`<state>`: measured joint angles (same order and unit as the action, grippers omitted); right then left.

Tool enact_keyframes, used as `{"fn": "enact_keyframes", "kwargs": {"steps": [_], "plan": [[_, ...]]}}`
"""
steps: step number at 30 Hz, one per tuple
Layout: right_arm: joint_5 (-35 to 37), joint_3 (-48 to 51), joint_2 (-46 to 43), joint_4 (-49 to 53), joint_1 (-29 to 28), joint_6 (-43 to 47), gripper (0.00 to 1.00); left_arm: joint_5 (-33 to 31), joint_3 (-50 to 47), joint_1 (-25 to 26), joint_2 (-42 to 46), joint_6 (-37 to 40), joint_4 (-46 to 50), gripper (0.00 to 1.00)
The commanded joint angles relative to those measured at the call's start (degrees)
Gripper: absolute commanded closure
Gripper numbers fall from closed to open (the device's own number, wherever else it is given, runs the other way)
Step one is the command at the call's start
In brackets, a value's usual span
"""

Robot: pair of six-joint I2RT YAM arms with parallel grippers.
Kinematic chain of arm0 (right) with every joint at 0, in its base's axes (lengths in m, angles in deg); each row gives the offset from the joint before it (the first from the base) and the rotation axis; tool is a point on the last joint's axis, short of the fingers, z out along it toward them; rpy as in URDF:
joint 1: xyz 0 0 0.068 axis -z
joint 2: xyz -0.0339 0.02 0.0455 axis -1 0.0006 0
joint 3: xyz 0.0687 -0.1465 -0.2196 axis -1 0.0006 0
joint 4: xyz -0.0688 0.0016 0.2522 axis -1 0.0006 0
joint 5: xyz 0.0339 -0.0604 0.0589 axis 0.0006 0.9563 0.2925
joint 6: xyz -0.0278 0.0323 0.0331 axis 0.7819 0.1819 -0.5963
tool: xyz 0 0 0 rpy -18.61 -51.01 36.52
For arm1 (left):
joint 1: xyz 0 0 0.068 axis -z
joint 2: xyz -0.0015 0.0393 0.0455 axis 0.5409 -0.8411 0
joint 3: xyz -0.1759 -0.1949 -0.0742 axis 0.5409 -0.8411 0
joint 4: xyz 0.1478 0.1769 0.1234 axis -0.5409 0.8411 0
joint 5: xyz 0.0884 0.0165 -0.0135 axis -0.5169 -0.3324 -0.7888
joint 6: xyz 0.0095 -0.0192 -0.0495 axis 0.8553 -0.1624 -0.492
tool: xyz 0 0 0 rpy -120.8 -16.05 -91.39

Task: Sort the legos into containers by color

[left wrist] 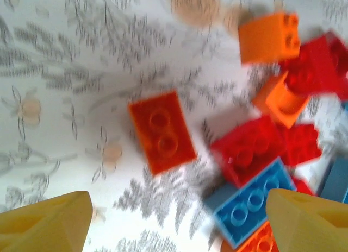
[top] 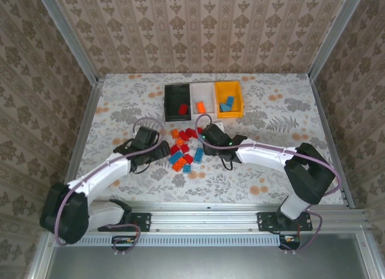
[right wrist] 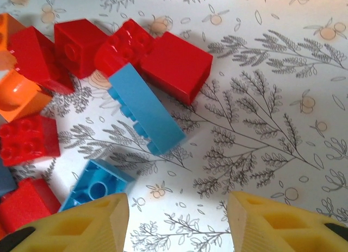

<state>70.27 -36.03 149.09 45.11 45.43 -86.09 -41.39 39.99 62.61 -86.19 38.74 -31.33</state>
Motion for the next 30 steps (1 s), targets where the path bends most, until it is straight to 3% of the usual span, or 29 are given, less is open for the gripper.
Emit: {"fn": "enact_keyframes", "kwargs": {"steps": [1,12,19,25,30], "plan": [[1.15,2.35,-3.26,-2.02,0.62,-0.23,0.48,-2.14,4.49,-1.07,-6.26,1.45,4.23,0.15],[3.31,12.31,-15.42,-5.53,3.04,-0.08,0.47,-4.99,11.91,-1.82,-19.37,1.94,6.39,0.18],[3.56,17.03,-22.42,-4.16,5.00,0.03,0.47,-4.39,13.10,-2.44,-25.03,1.74,4.71,0.35],[3.52,19.01,-27.03,-3.00,6.63,0.38,0.46,-4.70,11.93,-2.38,-24.07,1.92,2.84,0.55],[3.56,20.16,-28.96,-2.82,7.18,0.15,0.46,-6.04,14.33,-2.38,-22.83,3.81,4.55,0.64]]}}
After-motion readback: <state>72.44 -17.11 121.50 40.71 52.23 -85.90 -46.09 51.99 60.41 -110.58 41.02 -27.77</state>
